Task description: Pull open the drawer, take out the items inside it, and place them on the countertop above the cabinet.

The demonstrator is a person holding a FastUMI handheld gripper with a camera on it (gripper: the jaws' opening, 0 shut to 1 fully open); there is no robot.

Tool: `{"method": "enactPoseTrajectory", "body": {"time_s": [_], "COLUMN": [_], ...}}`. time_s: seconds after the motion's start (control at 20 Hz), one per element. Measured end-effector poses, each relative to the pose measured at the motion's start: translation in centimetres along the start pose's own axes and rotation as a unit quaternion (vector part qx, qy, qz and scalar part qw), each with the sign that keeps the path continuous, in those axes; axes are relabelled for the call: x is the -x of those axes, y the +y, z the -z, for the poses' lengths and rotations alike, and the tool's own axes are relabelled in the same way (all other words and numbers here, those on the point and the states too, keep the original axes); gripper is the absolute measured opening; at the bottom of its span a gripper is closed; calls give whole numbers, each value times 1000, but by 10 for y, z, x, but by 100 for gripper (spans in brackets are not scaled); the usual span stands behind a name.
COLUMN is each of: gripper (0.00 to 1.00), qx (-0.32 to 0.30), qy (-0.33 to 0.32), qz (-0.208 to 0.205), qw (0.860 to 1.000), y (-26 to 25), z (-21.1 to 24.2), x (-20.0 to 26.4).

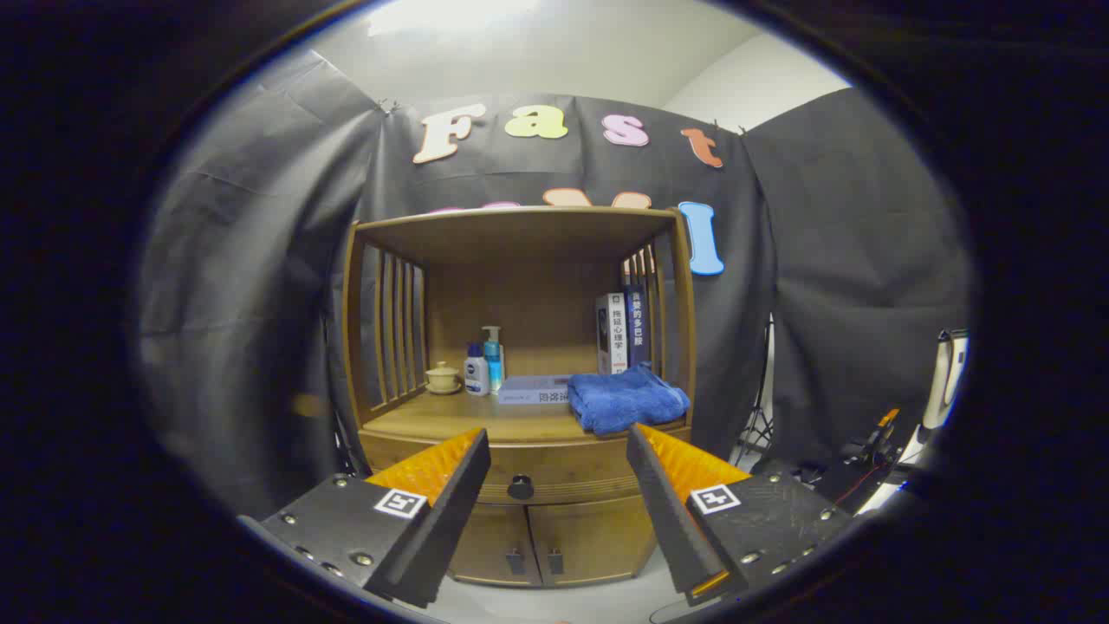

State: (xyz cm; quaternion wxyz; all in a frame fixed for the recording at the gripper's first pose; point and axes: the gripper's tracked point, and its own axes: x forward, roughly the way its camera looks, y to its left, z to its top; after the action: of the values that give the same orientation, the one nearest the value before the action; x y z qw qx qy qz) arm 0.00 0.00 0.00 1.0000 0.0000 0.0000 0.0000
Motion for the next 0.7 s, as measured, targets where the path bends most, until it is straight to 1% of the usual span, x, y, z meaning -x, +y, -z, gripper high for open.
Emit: {"method": "enactPoseTrajectory", "body": {"time_s": [0.7], "gripper": [95], "qx": [-6], "qy": [-3], "qz": [15], "qw": [1000], "y": [-10], "z": [-4], "x": [5]}}
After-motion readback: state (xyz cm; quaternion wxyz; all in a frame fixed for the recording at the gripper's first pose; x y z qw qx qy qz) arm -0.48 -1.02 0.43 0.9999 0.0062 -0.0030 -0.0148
